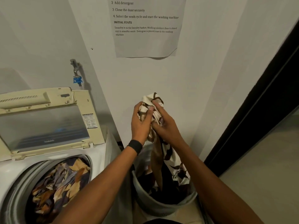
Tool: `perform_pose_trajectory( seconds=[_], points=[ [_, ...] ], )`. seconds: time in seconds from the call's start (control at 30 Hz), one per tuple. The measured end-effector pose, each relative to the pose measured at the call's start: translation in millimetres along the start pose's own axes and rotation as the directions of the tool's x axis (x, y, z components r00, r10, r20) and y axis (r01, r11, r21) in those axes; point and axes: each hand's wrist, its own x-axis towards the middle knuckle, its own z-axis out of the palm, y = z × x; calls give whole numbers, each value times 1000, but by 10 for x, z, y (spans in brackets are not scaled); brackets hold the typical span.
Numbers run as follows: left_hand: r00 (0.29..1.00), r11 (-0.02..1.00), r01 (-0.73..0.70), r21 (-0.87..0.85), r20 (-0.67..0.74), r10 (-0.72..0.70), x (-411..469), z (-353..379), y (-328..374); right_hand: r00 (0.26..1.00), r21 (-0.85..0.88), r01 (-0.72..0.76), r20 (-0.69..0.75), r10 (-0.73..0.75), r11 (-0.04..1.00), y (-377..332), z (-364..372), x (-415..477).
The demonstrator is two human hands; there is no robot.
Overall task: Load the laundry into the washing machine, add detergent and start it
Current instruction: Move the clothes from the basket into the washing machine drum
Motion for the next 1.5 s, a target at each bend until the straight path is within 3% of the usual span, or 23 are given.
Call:
perform_pose_trajectory(
  seconds=[0.07,0.13,0.2,0.27,0.33,0.43,0.53,0.6,0.67,0.8,0.87,0.97,1.03,1.13,1.2,1.27,1.33,1.43,1.5],
  points=[
    [996,999,5,-50,-92,-10,53,-4,33,996,3,2,-85,-2,1000,54,73,-151],
    [992,995,-8,-101,-129,-6,147,-33,111,975,-4,-111,-192,108,994,239,160,-366],
    [992,992,-45,-115,-123,31,256,-71,178,955,54,-283,-82,286,958,440,205,-587],
    [988,995,-84,-55,-131,77,359,-117,175,929,-30,-358,84,359,933,656,197,-753],
    [982,996,-84,5,-167,84,440,-207,111,923,-112,-378,29,383,919,754,137,-824],
    [971,980,-88,178,-205,124,468,-347,-3,948,-73,-311,-97,304,947,455,-143,-690],
    [974,915,-130,381,-121,189,405,-407,-153,962,87,-119,-236,136,989,-71,-429,-332],
    [977,881,-187,435,-15,215,305,-353,-206,961,72,-11,-275,30,997,-322,-483,-99],
    [980,910,-198,365,80,181,231,-262,-170,955,84,-31,-290,54,996,-344,-358,75],
    [964,998,-27,60,266,10,148,-111,-37,922,157,-199,-304,239,967,-115,-103,260],
    [950,993,-34,112,312,-3,86,-85,-41,932,198,-210,-254,257,957,-21,-52,289],
    [985,973,-75,216,166,39,75,-58,-47,948,359,-223,-135,287,906,-17,-57,243],
    [997,984,-63,165,45,57,133,-80,-3,962,334,-187,-130,241,924,-37,-93,165],
    [997,997,-48,64,-65,52,237,-132,117,987,211,-108,-91,130,971,36,-61,-58],
    [994,996,-85,-7,-75,84,283,-117,224,960,170,-262,-59,275,950,259,39,-261],
    [991,994,-104,-35,-93,100,335,-120,317,915,-28,-402,9,403,915,519,161,-469],
    [990,995,-93,-22,-106,90,403,-152,274,893,-195,-423,76,443,885,722,204,-622],
    [984,997,-29,66,-171,40,480,-264,66,880,-163,-466,16,475,870,715,97,-631],
    [978,984,-16,178,-202,53,469,-328,-32,926,-63,-375,-60,372,925,440,-111,-491]
  ],
)
